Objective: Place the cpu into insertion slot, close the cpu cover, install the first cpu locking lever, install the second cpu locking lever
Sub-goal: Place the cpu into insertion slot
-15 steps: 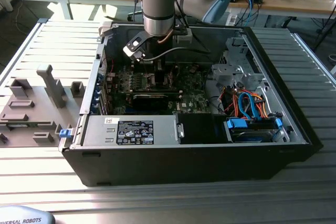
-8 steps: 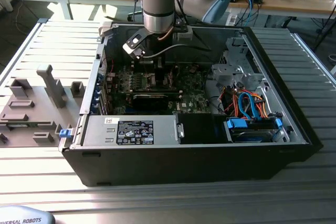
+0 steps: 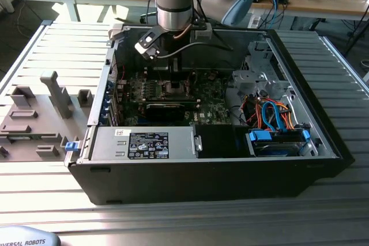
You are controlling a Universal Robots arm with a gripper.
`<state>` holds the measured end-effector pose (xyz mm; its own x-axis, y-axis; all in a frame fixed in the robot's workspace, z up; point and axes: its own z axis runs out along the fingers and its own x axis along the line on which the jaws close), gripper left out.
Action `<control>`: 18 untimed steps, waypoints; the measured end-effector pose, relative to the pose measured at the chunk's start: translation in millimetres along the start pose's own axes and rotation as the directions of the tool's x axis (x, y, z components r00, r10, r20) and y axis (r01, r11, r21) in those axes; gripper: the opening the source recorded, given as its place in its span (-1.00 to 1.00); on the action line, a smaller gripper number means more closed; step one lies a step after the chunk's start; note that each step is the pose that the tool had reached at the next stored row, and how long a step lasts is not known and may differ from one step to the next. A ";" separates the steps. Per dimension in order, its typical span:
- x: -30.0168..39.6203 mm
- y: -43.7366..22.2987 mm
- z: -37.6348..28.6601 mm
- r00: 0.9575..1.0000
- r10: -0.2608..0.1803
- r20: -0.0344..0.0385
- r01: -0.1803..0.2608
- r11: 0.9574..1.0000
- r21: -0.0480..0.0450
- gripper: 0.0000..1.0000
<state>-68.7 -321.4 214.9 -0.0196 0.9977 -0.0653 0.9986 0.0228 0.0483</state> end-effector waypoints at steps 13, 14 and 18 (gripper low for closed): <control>-4.3 -0.7 7.9 0.997 -0.075 -0.004 0.075 0.997 -0.004 -0.79; -4.4 -0.7 8.4 0.997 -0.075 -0.003 0.075 0.997 -0.004 -0.79; -4.5 -0.8 10.5 0.997 -0.075 -0.003 0.075 0.997 -0.003 -0.79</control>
<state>-68.8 -326.6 204.8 -0.0951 0.9933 -0.0657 0.9941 0.0982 0.0460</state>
